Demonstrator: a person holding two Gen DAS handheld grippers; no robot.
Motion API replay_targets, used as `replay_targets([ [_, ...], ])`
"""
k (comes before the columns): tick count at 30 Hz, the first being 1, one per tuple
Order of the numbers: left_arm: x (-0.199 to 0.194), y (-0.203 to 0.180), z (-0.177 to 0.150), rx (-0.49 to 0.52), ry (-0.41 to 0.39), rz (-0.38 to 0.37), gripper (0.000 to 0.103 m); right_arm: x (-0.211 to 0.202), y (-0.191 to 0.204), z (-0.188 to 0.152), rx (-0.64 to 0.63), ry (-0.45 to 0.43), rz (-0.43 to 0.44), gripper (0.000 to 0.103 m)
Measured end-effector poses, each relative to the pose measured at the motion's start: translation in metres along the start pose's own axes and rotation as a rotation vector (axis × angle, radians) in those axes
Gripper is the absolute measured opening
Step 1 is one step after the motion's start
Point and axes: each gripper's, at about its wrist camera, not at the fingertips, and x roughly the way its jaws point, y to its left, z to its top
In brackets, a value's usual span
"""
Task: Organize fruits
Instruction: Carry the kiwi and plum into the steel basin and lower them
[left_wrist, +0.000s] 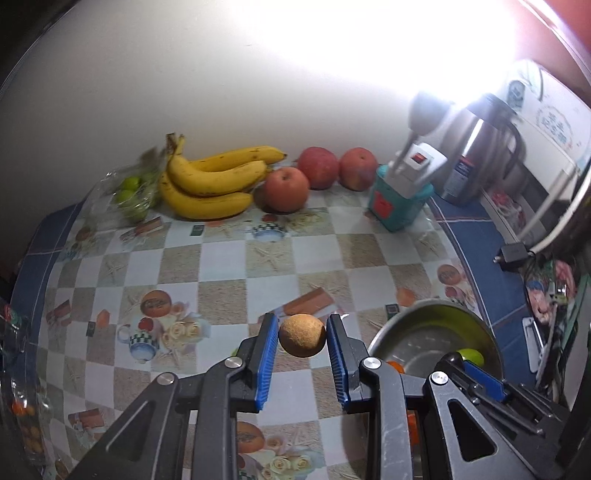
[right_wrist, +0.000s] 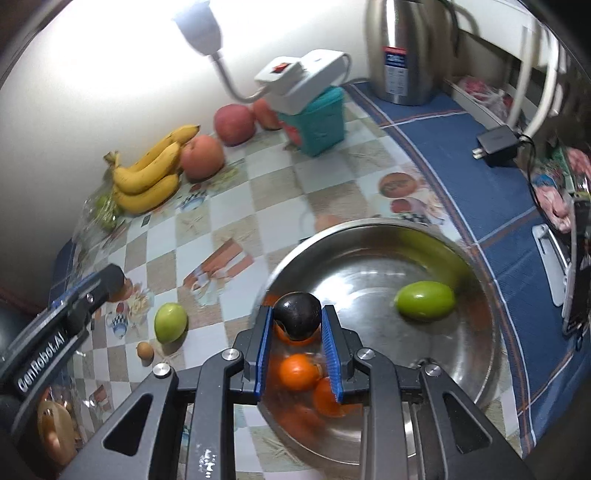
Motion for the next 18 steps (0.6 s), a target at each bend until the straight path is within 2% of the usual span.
replay_targets([
  [7, 0.005, -0.022, -0.008, 0.050, 0.022, -0.048, 0.029, -0.007, -0.021, 0.000, 0.051, -0.009, -0.007, 0.028],
  [12, 0.020, -0.038, -0.018, 0.084, 0.084, -0.080, 0.029, -0.008, -0.039, -0.003, 0.088, -0.008, -0.033, 0.028],
  [18, 0.039, -0.053, -0.032, 0.108, 0.154, -0.106, 0.029, 0.009, -0.051, -0.007, 0.113, 0.048, -0.055, 0.028],
])
